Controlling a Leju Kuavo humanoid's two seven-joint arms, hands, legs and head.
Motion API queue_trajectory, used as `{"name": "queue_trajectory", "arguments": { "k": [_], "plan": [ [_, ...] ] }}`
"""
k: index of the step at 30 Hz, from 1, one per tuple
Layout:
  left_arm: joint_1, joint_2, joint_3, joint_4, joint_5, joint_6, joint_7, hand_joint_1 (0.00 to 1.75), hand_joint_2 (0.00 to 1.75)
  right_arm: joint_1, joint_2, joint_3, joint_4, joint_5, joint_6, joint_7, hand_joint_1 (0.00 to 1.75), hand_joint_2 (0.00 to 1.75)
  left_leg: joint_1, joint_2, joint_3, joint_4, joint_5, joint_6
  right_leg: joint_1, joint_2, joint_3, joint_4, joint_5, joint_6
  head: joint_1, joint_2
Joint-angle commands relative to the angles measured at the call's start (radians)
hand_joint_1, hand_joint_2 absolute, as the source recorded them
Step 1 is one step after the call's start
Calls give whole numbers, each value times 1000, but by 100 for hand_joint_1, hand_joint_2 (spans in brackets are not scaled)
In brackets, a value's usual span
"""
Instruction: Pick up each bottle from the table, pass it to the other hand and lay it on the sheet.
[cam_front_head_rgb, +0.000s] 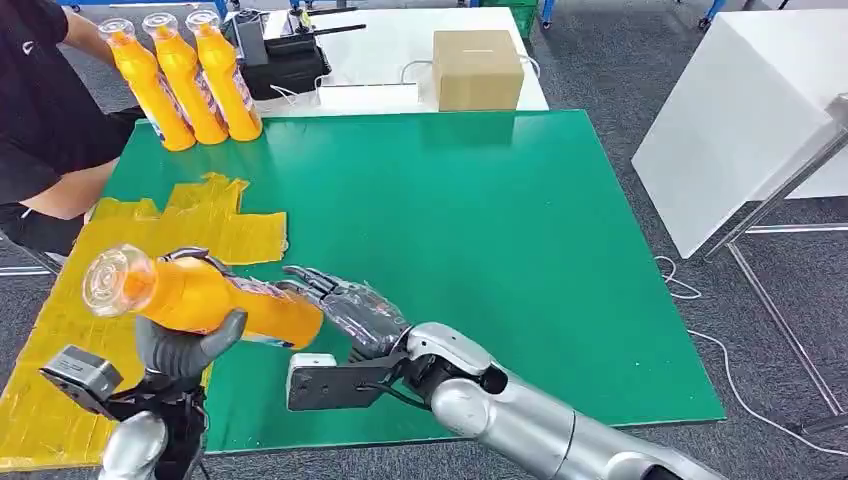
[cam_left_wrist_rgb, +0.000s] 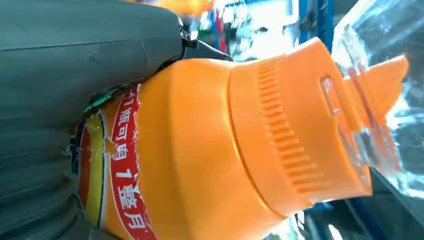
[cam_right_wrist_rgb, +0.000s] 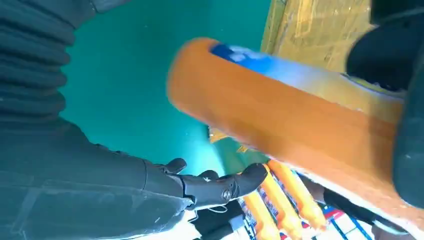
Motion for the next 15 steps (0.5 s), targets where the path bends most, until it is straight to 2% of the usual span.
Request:
{"name": "queue_trajectory", "arguments": {
  "k": [1, 3, 10, 11, 12, 15],
  "plan": [
    [-147, 141, 32, 135, -595, 343, 89, 175, 175, 1, -73, -45, -81, -17, 16, -28, 0, 0, 1, -3, 1, 0, 0, -2, 1, -4, 2, 0, -1, -1, 0, 0],
    [-199, 200, 9, 225, -919, 439, 193, 175, 175, -16, -70, -36, -77, -28, 29, -31, 0, 0, 1, -2, 3, 0, 0, -3, 2, -4, 4, 0, -1, -2, 0, 0],
    [-219, 207, 0, 258, -919, 445, 196, 175, 175, -20, -67, -34, -74, -29, 30, -32, 0, 0, 1, -2, 2, -1, 1, -2, 1, -3, 2, 0, 0, -1, 0, 0],
    [-240, 252, -31, 317, -1194, 548, 300, 175, 175, -45, -66, -14, -68, -54, 46, -35, 0, 0, 1, -2, 1, -1, 1, -2, 1, -3, 2, 0, 0, -1, 0, 0],
    [-286, 309, -81, 391, -1316, 543, 360, 175, 175, -54, -66, -6, -71, -65, 49, -34, 0, 0, 0, -1, 1, -1, 1, -1, 0, -2, 1, 0, 0, -1, 0, 0],
    [-367, 389, -171, 512, -1392, 450, 386, 175, 175, -54, -67, 1, -80, -66, 50, -33, 0, 0, 2, -2, 3, 0, 0, -3, 1, -4, 4, 1, -1, -1, 0, 0]
  ]
}}
